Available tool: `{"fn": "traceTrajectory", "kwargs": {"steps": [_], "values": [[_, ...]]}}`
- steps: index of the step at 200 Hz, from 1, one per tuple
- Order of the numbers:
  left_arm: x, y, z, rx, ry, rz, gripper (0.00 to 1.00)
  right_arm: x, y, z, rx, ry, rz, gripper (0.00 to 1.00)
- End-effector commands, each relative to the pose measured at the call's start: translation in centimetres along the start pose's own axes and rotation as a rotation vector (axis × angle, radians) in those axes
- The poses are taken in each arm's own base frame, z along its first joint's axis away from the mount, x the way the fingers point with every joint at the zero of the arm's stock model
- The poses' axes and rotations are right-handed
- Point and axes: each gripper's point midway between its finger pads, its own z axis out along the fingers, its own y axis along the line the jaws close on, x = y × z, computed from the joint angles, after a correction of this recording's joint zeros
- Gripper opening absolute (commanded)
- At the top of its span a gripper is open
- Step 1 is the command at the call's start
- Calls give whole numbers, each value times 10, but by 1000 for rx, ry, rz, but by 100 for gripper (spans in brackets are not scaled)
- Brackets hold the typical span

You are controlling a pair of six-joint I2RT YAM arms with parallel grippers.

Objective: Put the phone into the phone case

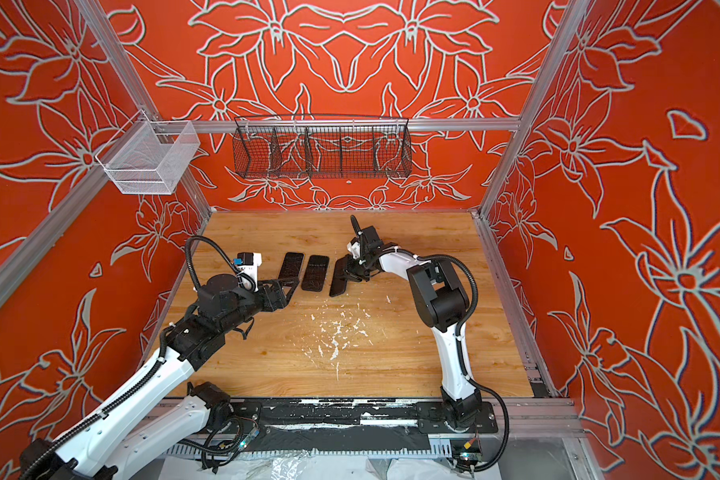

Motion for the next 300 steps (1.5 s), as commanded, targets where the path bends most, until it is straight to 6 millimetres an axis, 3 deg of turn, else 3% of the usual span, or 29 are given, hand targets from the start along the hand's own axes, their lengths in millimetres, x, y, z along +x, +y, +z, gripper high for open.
{"fn": "traceTrajectory", "kwargs": {"steps": [1, 31, 52, 58, 83, 108, 126, 141, 164, 199, 244, 300], "values": [[-6, -1, -4, -12, -2, 11, 86, -12, -16, -1, 34, -14, 20, 33], [-13, 11, -11, -93, -37, 19, 87, -24, -24, -10, 69, -50, 22, 39], [-21, 38, -19, -249, -89, 27, 91, -29, -24, -30, 130, -107, -12, 45], [-25, 49, -24, -313, -112, 21, 97, -30, -23, -39, 158, -127, -26, 46], [-43, 84, -46, -534, -222, 36, 99, -30, -13, -94, 286, -269, -112, 48], [-61, 104, -56, -629, -331, 95, 98, -22, -8, -169, 451, -500, -226, 50], [-57, 119, -49, -647, -359, 154, 98, -10, -13, -217, 533, -668, -261, 51], [-47, 138, -47, -695, -343, 121, 98, 3, -10, -235, 513, -731, -292, 54], [-35, 157, -49, -747, -308, 67, 99, 15, 8, -215, 443, -591, -345, 54], [-38, 153, -56, -741, -316, 18, 99, 20, 42, -150, 461, -363, -470, 53], [-35, 141, -56, -672, -283, -29, 99, -9, 71, -81, 426, -239, -452, 44], [-42, 132, -68, -643, -336, -64, 99, -47, 69, -16, 441, -163, -383, 19]]}}
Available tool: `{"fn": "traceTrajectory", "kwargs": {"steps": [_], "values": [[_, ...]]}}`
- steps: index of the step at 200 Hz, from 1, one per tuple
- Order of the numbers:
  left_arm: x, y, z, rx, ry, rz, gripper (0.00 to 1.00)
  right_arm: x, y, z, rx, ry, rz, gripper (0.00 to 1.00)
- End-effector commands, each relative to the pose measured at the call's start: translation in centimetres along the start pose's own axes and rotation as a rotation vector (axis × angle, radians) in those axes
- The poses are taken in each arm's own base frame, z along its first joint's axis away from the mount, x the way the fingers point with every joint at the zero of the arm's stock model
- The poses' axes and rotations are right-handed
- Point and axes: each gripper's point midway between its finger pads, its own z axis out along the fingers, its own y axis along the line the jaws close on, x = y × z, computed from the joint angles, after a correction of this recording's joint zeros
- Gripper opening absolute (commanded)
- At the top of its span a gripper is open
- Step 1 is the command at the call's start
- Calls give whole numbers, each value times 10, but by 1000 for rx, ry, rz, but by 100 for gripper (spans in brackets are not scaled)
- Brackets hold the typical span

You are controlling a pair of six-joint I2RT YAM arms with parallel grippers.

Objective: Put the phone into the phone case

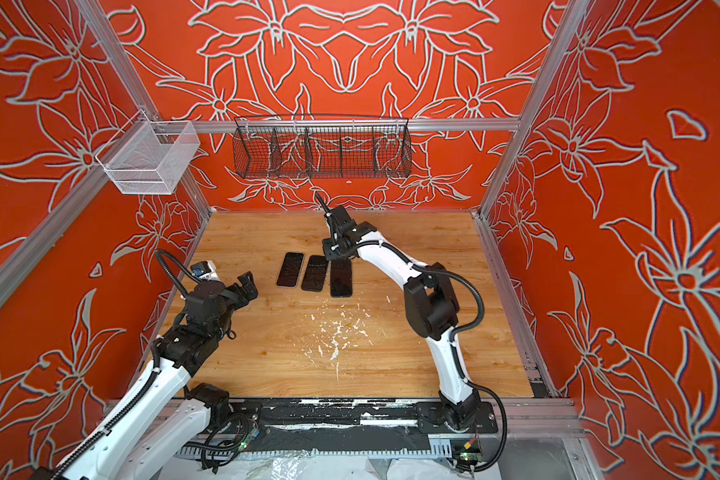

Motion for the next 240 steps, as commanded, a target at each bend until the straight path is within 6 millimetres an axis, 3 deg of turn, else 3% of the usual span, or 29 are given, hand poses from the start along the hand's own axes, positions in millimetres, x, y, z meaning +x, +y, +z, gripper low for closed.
{"fn": "traceTrajectory", "kwargs": {"steps": [1, 37, 65, 106, 139, 154, 167, 200, 216, 240], "values": [[-10, 0, -7, 10, -19, -46, 99, 11, -1, 19, 16, 96, 27, 19], [-6, 0, -10, 22, -15, -55, 99, 15, -3, 55, 34, 146, 56, 11], [-4, 1, -10, 23, -10, -60, 99, 33, -18, 80, 89, 192, 79, 8], [-4, 2, -10, 19, -9, -59, 98, 57, -54, 88, 237, 237, 107, 1], [-5, 3, -11, 8, -13, -59, 98, 65, -72, 78, 287, 225, 123, 0], [-5, 3, -10, 10, -10, -59, 98, 64, -68, 73, 252, 222, 120, 1], [-4, -3, -11, 42, 5, -44, 98, 56, -58, 63, 194, 190, 108, 8], [1, -73, -25, 400, 137, 66, 98, 26, -52, 14, 94, 60, 145, 27], [14, -95, -25, 491, 246, 44, 97, 21, -69, -5, 54, 44, 203, 35], [40, -119, -19, 583, 412, -42, 97, 30, -102, -18, 38, 59, 247, 48]]}}
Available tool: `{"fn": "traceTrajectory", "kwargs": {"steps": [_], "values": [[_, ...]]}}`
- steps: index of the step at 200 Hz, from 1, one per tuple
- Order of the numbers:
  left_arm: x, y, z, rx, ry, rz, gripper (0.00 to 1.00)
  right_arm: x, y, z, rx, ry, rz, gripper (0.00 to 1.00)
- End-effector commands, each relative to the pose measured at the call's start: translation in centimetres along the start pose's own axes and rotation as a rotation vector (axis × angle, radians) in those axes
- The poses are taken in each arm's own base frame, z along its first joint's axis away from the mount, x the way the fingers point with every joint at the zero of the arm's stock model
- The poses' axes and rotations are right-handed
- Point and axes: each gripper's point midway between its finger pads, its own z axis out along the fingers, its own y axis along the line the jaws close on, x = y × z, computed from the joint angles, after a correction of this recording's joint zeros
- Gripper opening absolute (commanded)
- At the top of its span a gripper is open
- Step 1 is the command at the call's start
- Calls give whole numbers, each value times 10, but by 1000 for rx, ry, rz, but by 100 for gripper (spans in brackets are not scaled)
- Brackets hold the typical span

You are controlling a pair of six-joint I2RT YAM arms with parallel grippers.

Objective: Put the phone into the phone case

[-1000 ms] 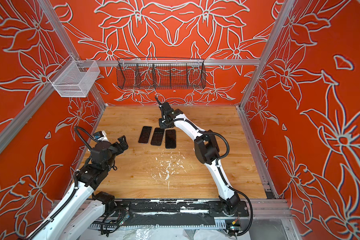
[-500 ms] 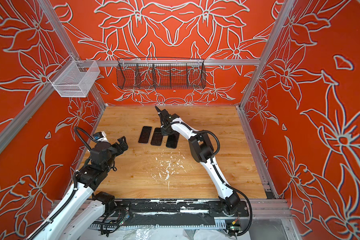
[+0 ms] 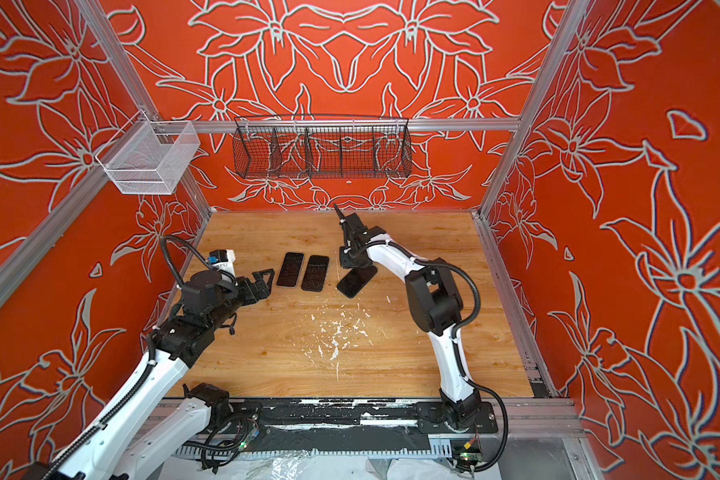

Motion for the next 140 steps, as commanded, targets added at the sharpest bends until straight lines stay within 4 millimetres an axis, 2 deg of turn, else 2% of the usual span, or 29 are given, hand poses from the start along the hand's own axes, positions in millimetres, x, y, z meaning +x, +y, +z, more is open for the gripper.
{"fn": "traceTrajectory", "kwargs": {"steps": [1, 16, 50, 62, 101, 140], "values": [[28, -34, 14, 193, 174, -82, 97, -12, -25, -18, -57, -28, 49, 49], [41, -44, 24, 228, 225, -117, 97, -6, -41, -14, -79, 7, 61, 58], [76, -62, 54, 217, 325, -172, 97, 1, -60, 4, -93, 66, 48, 65], [88, -66, 66, 214, 351, -224, 97, 2, -62, 11, -101, 77, 44, 66], [121, -51, 103, 148, 371, -442, 97, 4, -59, 29, -195, 119, 45, 75], [134, -60, 126, 147, 376, -461, 97, 17, -57, 43, -231, 171, 34, 76]]}}
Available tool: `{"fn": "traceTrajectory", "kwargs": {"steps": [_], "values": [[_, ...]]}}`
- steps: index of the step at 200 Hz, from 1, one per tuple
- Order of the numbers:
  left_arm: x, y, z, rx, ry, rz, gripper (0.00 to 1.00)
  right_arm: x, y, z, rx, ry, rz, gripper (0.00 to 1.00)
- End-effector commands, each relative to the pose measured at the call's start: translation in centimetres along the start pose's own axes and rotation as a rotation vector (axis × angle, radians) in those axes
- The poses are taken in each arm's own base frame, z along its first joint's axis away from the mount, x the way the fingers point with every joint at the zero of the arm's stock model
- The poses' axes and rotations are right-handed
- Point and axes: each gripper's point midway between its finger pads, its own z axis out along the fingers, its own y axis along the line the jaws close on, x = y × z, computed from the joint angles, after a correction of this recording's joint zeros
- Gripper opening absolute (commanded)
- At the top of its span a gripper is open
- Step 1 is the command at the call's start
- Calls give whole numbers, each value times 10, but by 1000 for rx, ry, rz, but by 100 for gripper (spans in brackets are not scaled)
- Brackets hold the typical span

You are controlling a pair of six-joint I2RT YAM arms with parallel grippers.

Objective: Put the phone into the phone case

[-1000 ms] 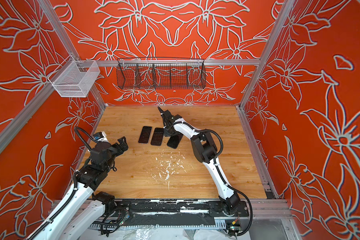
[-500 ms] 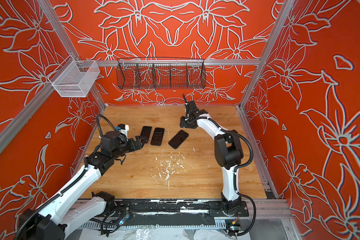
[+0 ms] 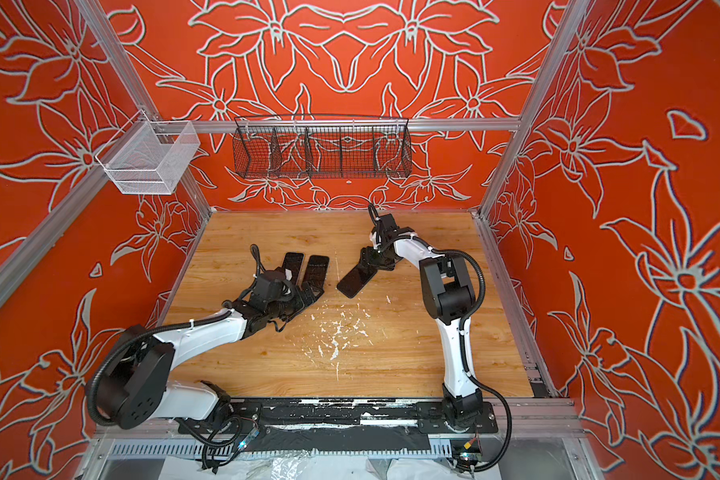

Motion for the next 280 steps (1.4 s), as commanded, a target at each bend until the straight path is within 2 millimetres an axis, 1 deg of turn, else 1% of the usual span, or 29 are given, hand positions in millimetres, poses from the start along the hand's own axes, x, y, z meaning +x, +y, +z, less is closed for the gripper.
{"fn": "traceTrajectory", "kwargs": {"steps": [1, 23, 41, 81, 108, 158, 173, 206, 229, 248, 280], "values": [[-14, -32, 9, 103, -65, -31, 97, 3, 4, 7, -55, 34, -26, 76], [-12, -28, 22, 95, -72, -43, 97, 8, 6, 11, -82, 52, -20, 76], [-11, -20, 32, 83, -70, -70, 97, 12, 7, 14, -94, 58, -13, 78], [-10, -13, 48, 67, -73, -71, 97, 25, 11, 10, -138, 68, 1, 78], [-5, -8, 60, 75, -56, -78, 97, 34, 17, 9, -185, 83, 11, 78], [1, -2, 78, 99, -34, -86, 97, 36, 32, 6, -276, 92, 7, 76], [3, 2, 82, 94, -26, -93, 97, 35, 34, 5, -286, 95, 7, 76], [5, 3, 88, 106, -22, -111, 97, 36, 39, 2, -323, 107, 4, 74], [4, 4, 90, 109, -29, -111, 97, 40, 48, -4, -389, 116, -3, 71], [4, 5, 91, 105, -32, -109, 97, 41, 60, -17, -463, 100, -19, 69], [6, 9, 92, 96, -23, -108, 97, 36, 81, -42, -598, 51, -41, 62]]}}
